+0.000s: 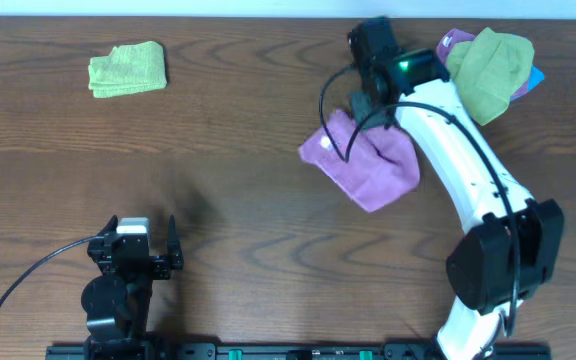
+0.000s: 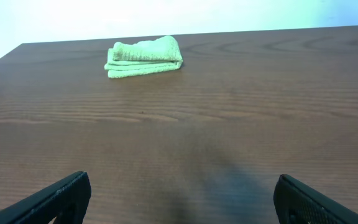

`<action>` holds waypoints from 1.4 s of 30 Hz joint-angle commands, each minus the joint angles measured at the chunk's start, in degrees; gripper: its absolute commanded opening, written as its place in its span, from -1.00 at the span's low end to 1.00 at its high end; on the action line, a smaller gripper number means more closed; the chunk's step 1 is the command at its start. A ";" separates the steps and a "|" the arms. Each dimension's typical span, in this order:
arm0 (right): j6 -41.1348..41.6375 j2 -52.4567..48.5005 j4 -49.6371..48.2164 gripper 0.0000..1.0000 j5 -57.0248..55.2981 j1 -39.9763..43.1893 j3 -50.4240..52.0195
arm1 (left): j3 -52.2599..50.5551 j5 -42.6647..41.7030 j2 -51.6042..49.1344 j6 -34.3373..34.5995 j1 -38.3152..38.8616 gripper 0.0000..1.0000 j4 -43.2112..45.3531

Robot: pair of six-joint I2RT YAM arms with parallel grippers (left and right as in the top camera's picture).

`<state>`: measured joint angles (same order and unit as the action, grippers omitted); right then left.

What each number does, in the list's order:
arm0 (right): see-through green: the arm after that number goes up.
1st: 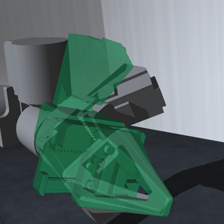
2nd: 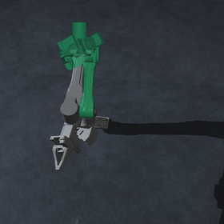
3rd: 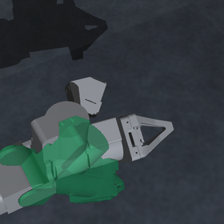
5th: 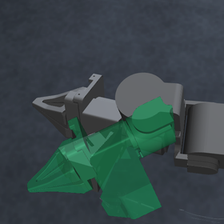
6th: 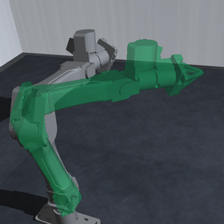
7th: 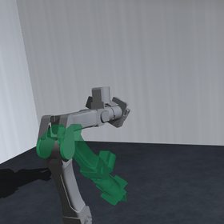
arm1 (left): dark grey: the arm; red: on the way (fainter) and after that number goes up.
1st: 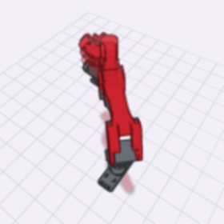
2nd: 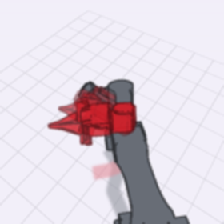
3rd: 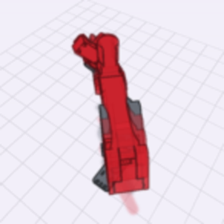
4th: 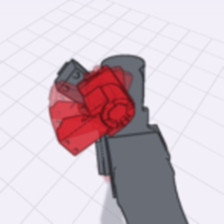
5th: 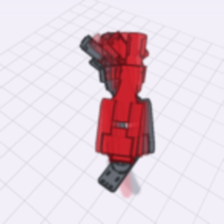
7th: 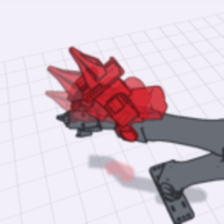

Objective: Fold the cloth

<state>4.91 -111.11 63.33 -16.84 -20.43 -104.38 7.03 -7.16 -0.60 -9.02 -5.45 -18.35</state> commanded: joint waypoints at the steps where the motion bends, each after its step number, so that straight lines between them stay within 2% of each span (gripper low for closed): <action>1: 2.62 1.14 0.50 -0.97 -14.34 -0.22 -2.60 | -1.31 -0.35 0.35 0.04 0.17 0.91 -0.42; 2: 4.17 1.14 0.92 -0.97 -17.92 -0.31 -3.02 | -1.31 -0.35 0.35 0.04 0.17 0.91 -0.44; 4: 3.58 1.14 2.47 -0.97 -17.20 -0.87 -4.59 | -1.31 -0.35 0.35 0.04 0.17 0.91 -0.42; 9: -4.94 1.84 4.63 -0.97 2.27 -3.61 -9.53 | -1.31 -0.35 0.35 0.04 0.17 0.91 -0.42; 13: -5.42 2.27 5.70 -0.97 4.11 -5.03 -12.02 | -1.31 -0.35 0.35 0.04 0.17 0.91 -0.42; 18: -5.88 3.28 8.83 -0.97 13.94 -6.19 -14.21 | -1.31 -0.35 0.35 0.02 0.17 0.91 -0.42; 26: -7.34 7.19 8.83 -0.97 11.85 -7.48 -14.43 | -1.31 -0.35 0.35 0.04 0.17 0.91 -0.42; 36: -7.37 -0.85 3.15 -0.97 10.21 1.05 -14.38 | -1.31 -0.35 0.35 0.04 0.17 0.91 -0.42; 38: -8.04 -3.52 -1.18 -0.97 9.25 2.93 -14.38 | -1.31 -0.35 0.35 0.04 0.17 0.91 -0.42; 42: -4.39 -11.28 -16.87 -0.97 -2.32 6.88 -14.40 | -1.31 -0.35 0.35 0.04 0.17 0.91 -0.42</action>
<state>-1.61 -118.78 48.31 -11.73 -15.79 -118.21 7.01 -7.16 -0.60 -9.02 -5.45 -18.33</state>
